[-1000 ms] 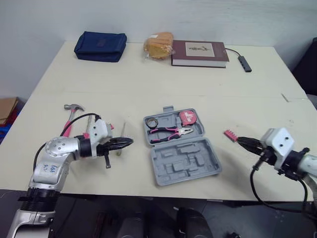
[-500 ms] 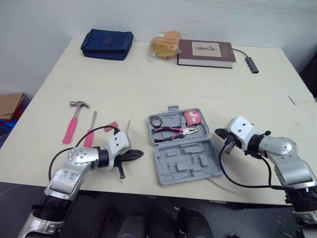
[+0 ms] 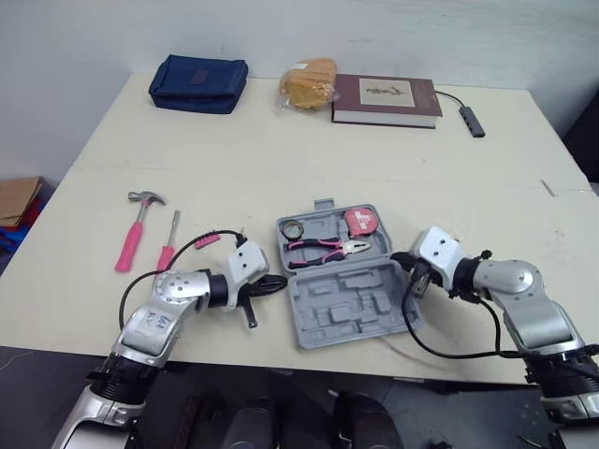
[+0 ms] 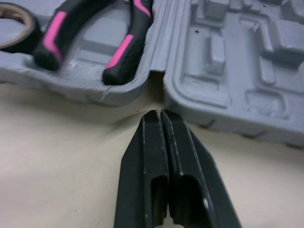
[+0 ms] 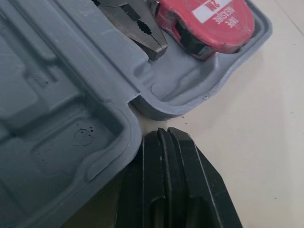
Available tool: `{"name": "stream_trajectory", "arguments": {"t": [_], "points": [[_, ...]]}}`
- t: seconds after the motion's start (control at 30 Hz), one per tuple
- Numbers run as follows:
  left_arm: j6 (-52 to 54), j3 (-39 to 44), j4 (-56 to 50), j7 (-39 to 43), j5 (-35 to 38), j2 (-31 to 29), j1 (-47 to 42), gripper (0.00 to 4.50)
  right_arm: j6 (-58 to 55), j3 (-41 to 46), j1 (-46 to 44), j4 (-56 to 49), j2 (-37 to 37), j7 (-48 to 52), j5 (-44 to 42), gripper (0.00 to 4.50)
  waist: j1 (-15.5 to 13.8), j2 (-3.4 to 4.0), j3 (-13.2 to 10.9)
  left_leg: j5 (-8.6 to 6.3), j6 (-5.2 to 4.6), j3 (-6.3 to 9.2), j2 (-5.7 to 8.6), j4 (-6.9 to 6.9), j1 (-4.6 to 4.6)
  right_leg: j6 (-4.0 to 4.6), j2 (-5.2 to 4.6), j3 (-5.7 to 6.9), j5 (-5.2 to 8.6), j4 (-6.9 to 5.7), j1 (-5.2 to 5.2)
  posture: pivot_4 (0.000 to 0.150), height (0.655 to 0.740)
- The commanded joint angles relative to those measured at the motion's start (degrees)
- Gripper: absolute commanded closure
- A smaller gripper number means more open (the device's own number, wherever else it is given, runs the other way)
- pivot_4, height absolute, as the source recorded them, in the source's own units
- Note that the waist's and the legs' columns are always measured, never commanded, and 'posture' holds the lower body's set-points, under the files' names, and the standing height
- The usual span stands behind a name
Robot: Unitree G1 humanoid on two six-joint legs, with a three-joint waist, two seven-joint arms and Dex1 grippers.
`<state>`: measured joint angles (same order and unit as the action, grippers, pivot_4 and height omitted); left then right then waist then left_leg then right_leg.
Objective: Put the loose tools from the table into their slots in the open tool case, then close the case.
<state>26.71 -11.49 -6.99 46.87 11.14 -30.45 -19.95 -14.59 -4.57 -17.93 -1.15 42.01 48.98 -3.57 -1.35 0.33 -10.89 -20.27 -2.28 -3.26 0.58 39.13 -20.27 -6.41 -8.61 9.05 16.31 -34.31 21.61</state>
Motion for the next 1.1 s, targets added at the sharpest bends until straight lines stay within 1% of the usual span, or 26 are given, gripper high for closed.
{"name": "stream_trajectory", "arguments": {"t": [0.03,0.17,0.4,0.67,0.8,0.87,0.93,1.0,1.03,1.1], "points": [[-0.6,-0.1,0.4,-0.5,-0.4,0.9,-2.0,4.49,-1.6,-0.4,1.6,-4.7,0.2,1.5,-1.3,4.46,0.0,0.0,0.0,0.0,0.0,0.0,0.0,0.0,0.0,0.0,0.0,0.0,0.0,0.0,0.0,0.15,0.74],[-1.3,0.1,2.2,0.1,-0.9,0.9,-3.7,4.49,-3.0,-0.1,3.5,-8.4,0.3,1.7,-1.4,4.46,0.0,0.0,0.0,-0.01,0.01,0.02,-0.03,0.0,-0.01,0.0,0.03,0.02,0.0,0.04,0.0,0.15,0.74],[-3.1,1.3,4.1,3.5,-0.9,-2.2,-4.6,4.49,-5.3,-0.9,4.8,-13.0,0.1,1.4,-1.0,4.46,0.1,0.02,0.0,-0.03,0.05,0.01,-0.07,0.0,-0.01,0.01,0.07,0.02,-0.01,0.07,0.0,0.15,0.74],[-4.6,1.7,6.0,3.5,-1.8,-3.2,-5.0,4.49,-6.9,-1.6,4.9,-14.7,-1.1,0.6,-0.8,4.46,0.1,0.04,0.0,-0.04,0.07,0.0,-0.1,0.0,-0.01,0.02,0.09,0.01,-0.01,0.09,0.0,0.15,0.74],[-4.4,2.6,5.7,4.8,-1.0,-3.9,-5.2,4.49,-4.3,0.4,5.8,-13.4,0.5,0.5,-0.5,4.46,0.0,0.04,0.0,-0.04,0.07,0.0,-0.1,0.0,-0.01,0.02,0.09,0.02,-0.01,0.09,0.0,0.15,0.74],[-4.4,5.8,5.7,7.1,1.2,-6.2,-4.9,4.49,-0.6,5.5,8.1,-14.0,2.2,1.3,-2.7,4.46,0.0,0.04,0.0,-0.04,0.07,0.01,-0.1,0.0,-0.02,0.02,0.09,0.02,-0.01,0.11,0.0,0.15,0.74],[-4.8,10.8,6.7,11.6,5.1,-10.2,-3.7,4.49,4.1,12.6,12.2,-15.5,3.6,3.6,-6.5,4.46,0.0,0.08,-0.1,-0.05,0.07,0.02,-0.11,-0.01,-0.07,0.02,0.11,0.04,-0.01,0.15,0.03,0.15,0.74],[-6.1,14.4,8.7,14.5,6.9,-14.0,-2.2,4.49,6.3,18.1,16.8,-16.8,4.6,5.8,-9.7,4.46,0.0,0.11,-0.1,-0.06,0.08,0.03,-0.12,-0.03,-0.12,0.02,0.13,0.07,-0.01,0.21,0.07,0.15,0.74],[-6.8,16.0,9.5,15.5,7.4,-15.7,-1.4,4.25,7.2,20.7,19.1,-17.4,4.7,6.8,-11.5,4.18,0.0,0.11,-0.1,-0.07,0.08,0.03,-0.13,-0.04,-0.13,0.02,0.15,0.1,-0.01,0.24,0.07,0.15,0.74],[-7.3,22.4,13.8,16.9,9.5,-19.2,0.4,3.66,7.9,28.3,25.0,-19.0,4.4,8.1,-15.0,3.51,-0.1,0.12,-0.1,-0.11,0.04,0.01,-0.14,-0.07,-0.09,0.02,0.15,0.1,-0.01,0.3,0.0,0.15,0.74]]}}
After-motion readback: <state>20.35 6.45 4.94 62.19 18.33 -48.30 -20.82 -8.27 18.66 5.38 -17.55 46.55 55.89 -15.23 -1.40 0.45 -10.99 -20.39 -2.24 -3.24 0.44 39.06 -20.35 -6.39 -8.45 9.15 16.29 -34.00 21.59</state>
